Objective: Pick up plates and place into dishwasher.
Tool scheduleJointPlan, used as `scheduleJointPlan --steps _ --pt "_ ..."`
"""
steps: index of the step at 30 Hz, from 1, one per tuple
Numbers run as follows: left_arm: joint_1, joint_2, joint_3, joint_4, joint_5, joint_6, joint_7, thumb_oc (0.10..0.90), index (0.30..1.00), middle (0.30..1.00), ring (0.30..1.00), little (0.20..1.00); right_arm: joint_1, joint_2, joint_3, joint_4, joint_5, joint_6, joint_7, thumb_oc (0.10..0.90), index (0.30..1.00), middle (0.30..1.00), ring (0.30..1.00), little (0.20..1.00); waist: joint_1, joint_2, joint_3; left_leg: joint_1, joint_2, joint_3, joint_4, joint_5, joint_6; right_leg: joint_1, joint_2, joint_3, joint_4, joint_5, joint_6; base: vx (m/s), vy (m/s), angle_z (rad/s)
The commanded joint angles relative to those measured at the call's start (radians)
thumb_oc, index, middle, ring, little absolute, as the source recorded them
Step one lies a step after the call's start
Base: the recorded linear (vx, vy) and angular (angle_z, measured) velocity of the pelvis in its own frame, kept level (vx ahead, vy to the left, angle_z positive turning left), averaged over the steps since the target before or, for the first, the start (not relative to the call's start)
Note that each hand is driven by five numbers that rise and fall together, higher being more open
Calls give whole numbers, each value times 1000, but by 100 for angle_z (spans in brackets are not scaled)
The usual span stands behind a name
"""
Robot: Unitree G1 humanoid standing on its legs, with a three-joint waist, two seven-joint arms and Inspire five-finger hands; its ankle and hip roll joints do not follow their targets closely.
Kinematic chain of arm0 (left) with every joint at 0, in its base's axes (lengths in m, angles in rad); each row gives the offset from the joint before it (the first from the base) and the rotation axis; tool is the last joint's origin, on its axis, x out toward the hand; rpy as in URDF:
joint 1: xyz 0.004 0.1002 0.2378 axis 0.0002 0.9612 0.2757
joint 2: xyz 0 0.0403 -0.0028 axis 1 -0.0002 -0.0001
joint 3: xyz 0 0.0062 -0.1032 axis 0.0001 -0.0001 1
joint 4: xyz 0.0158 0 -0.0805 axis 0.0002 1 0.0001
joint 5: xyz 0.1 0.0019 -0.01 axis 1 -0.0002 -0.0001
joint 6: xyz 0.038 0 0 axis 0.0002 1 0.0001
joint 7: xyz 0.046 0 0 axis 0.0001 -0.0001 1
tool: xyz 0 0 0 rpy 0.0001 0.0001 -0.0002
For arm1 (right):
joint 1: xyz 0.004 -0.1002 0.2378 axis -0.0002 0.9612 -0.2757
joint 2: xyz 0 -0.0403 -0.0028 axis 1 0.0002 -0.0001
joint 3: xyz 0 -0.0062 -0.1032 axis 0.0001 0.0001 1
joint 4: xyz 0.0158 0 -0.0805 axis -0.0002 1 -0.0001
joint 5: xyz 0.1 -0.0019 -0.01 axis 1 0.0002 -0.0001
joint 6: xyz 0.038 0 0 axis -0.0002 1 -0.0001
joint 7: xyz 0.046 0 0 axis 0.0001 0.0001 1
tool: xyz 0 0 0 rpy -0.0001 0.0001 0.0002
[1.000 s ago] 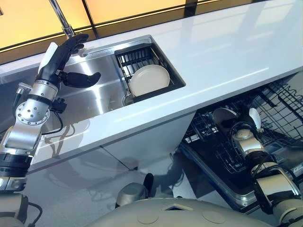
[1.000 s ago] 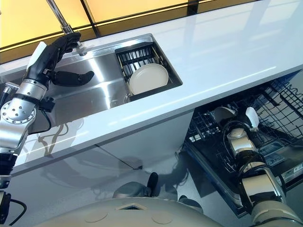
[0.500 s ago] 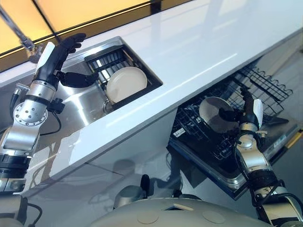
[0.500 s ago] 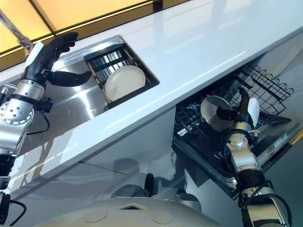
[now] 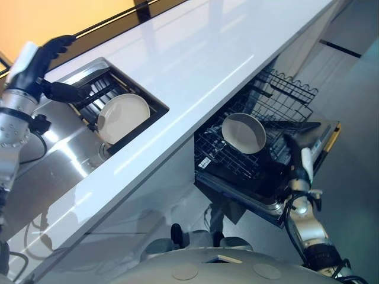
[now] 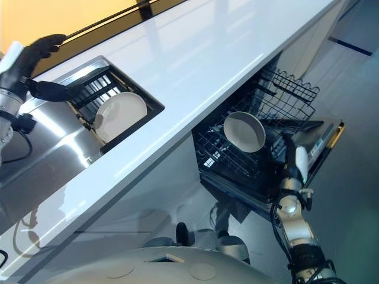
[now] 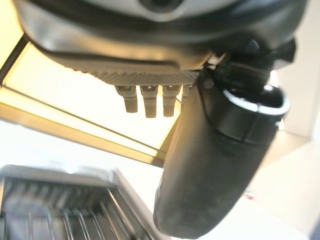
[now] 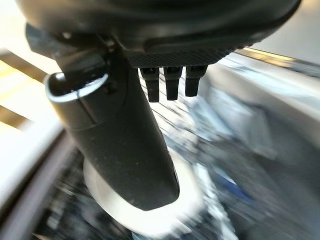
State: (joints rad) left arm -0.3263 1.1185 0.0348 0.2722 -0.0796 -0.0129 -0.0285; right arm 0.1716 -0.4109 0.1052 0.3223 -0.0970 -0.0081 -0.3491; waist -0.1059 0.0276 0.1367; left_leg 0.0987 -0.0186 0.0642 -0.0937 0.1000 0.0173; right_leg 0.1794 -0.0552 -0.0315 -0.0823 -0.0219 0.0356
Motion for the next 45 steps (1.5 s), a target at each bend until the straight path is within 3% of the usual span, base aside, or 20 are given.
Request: scheduleJointPlan --steps 1,4,6,9,15,22,26,30,34,38,41,43,45 --pt "-208 105 -42 100 -13 8 7 800 900 900 900 900 -23 -91 74 -111 55 -175 138 800 900 900 900 900 -13 43 -85 41 -19 70 6 -100 6 -91 2 -26 77 43 71 -7 18 -14" --pt "-292 127 -135 204 3 2 -5 800 900 900 900 900 -31 -130 158 -150 7 -292 255 800 900 900 900 900 -19 44 -82 39 -25 76 6 -102 7 -100 1 -22 79 49 75 -11 19 -22" --pt "-334 134 -180 259 1 -10 -3 800 900 900 900 900 -39 -159 200 -171 31 -284 311 800 900 900 900 900 -22 45 -81 38 -27 79 6 -104 8 -103 0 -21 78 51 78 -13 17 -17" --pt "-446 154 -285 370 -55 -2 6 800 900 900 900 900 -48 -212 280 -121 -20 -343 400 800 900 900 900 900 -26 43 -83 35 -29 87 6 -108 5 -108 -2 -22 78 49 85 -11 10 -9" --pt "-521 108 -326 425 -216 79 3 800 900 900 900 900 -45 -222 361 6 30 -276 566 800 900 900 900 900 -15 27 -84 31 -32 74 6 -111 1 -107 -3 -28 69 42 86 -1 -11 -10" --pt "-496 21 -307 407 -180 140 -32 800 900 900 900 900 -85 -127 386 256 12 -285 530 800 900 900 900 900 11 22 -87 32 -36 47 6 -113 1 -96 -6 -50 58 43 80 12 2 3" --pt "-494 11 -306 412 -139 157 -75 800 900 900 900 900 -98 -91 370 263 56 -294 505 800 900 900 900 900 20 25 -88 35 -37 40 6 -116 4 -89 -8 -59 54 42 79 34 10 10" --pt "-480 11 -292 420 -128 161 -94 800 900 900 900 900 -92 -78 370 229 73 -322 573 800 900 900 900 900 21 29 -88 34 -39 40 6 -117 3 -85 -9 -65 48 43 79 19 17 7" --pt "-480 9 -294 440 -130 147 -103 800 900 900 900 900 -85 -82 414 217 -12 -330 635 800 900 900 900 900 26 28 -89 34 -42 42 6 -117 3 -81 -11 -76 45 40 81 5 6 1" --pt "-489 13 -312 435 -142 156 -104 800 900 900 900 900 -88 -107 433 171 10 -326 609 800 900 900 900 900 29 27 -86 37 -41 42 6 -116 2 -78 -12 -84 46 38 79 0 0 0" --pt "-447 8 -291 390 -141 180 -85 800 900 900 900 900 -95 -127 407 59 105 -309 628 800 900 900 900 900 29 23 -80 40 -43 35 6 -115 4 -75 -10 -81 46 39 74 0 0 0" --pt "-433 4 -279 389 -138 174 -75 800 900 900 900 900 -96 -139 398 -14 139 -325 627 800 900 900 900 900 28 24 -78 39 -44 33 6 -113 6 -75 -10 -80 46 39 73 0 0 0" --pt "-419 -1 -273 397 -136 163 -67 800 900 900 900 900 -105 -153 370 -127 168 -377 545 800 900 900 900 900 25 26 -76 39 -44 34 6 -112 7 -76 -9 -78 45 42 74 0 0 0"
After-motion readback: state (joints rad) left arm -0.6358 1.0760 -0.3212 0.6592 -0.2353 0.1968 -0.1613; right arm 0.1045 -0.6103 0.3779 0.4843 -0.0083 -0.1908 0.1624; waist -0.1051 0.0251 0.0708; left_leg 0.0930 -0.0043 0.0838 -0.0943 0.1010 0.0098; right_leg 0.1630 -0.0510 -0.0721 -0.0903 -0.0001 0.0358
